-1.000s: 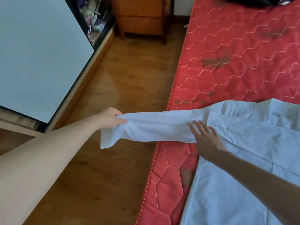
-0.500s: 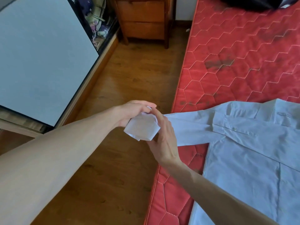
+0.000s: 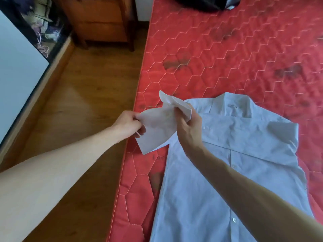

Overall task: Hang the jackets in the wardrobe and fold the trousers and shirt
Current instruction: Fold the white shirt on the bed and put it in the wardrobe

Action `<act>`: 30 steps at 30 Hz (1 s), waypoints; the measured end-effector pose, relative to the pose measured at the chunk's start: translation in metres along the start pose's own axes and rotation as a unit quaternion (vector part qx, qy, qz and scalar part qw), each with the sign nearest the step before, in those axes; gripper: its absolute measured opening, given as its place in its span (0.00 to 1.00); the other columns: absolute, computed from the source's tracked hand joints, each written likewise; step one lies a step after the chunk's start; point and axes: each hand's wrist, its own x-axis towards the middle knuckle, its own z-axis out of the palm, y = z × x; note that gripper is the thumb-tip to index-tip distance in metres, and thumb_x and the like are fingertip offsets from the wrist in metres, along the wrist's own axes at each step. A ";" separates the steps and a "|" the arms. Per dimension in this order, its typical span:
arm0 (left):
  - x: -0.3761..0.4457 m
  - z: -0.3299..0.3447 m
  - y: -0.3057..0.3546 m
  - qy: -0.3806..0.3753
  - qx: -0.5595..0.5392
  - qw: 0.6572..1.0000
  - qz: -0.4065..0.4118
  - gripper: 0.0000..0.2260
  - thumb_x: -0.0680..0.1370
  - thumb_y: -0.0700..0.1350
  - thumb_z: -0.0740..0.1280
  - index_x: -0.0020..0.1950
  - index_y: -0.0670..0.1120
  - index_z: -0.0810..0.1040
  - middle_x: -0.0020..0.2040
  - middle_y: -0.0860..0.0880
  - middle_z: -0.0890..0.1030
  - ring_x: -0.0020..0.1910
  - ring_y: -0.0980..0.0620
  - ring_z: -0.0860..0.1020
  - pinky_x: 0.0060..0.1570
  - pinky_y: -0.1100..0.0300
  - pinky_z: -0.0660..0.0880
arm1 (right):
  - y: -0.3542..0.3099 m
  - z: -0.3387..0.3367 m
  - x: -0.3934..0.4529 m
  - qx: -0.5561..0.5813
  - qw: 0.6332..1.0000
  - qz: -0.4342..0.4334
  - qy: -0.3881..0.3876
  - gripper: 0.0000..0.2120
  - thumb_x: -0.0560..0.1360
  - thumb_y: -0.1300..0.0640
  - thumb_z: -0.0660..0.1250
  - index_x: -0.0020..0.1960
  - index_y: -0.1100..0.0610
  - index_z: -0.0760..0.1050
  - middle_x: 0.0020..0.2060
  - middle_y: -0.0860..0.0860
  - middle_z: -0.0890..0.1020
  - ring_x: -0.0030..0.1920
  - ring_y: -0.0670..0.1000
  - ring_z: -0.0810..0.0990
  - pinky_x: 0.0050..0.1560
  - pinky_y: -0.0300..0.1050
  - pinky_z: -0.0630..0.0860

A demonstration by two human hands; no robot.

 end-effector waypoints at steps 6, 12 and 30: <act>0.016 0.053 0.039 0.058 0.276 0.954 0.101 0.10 0.80 0.47 0.66 0.42 0.45 0.81 0.54 0.48 0.75 0.55 0.46 0.72 0.51 0.52 0.72 | -0.012 -0.117 0.030 0.035 0.992 0.062 0.106 0.06 0.79 0.50 0.73 0.44 0.44 0.87 0.41 0.43 0.87 0.45 0.42 0.85 0.44 0.42 0.82; 0.033 0.088 0.076 0.071 0.221 0.945 0.229 0.18 0.79 0.47 0.65 0.32 0.45 0.65 0.32 0.48 0.69 0.37 0.39 0.71 0.42 0.54 0.65 | 0.005 -0.226 0.039 -0.002 0.980 0.120 0.156 0.03 0.75 0.56 0.75 0.45 0.54 0.86 0.39 0.50 0.88 0.43 0.49 0.87 0.44 0.46 0.85; 0.078 0.135 0.117 0.101 0.462 0.839 0.269 0.32 0.87 0.57 0.55 0.25 0.44 0.65 0.21 0.47 0.69 0.24 0.44 0.72 0.35 0.50 0.72 | 0.095 -0.392 0.011 -0.086 0.956 0.218 0.175 0.04 0.79 0.58 0.74 0.46 0.56 0.85 0.34 0.45 0.84 0.39 0.44 0.84 0.38 0.39 0.82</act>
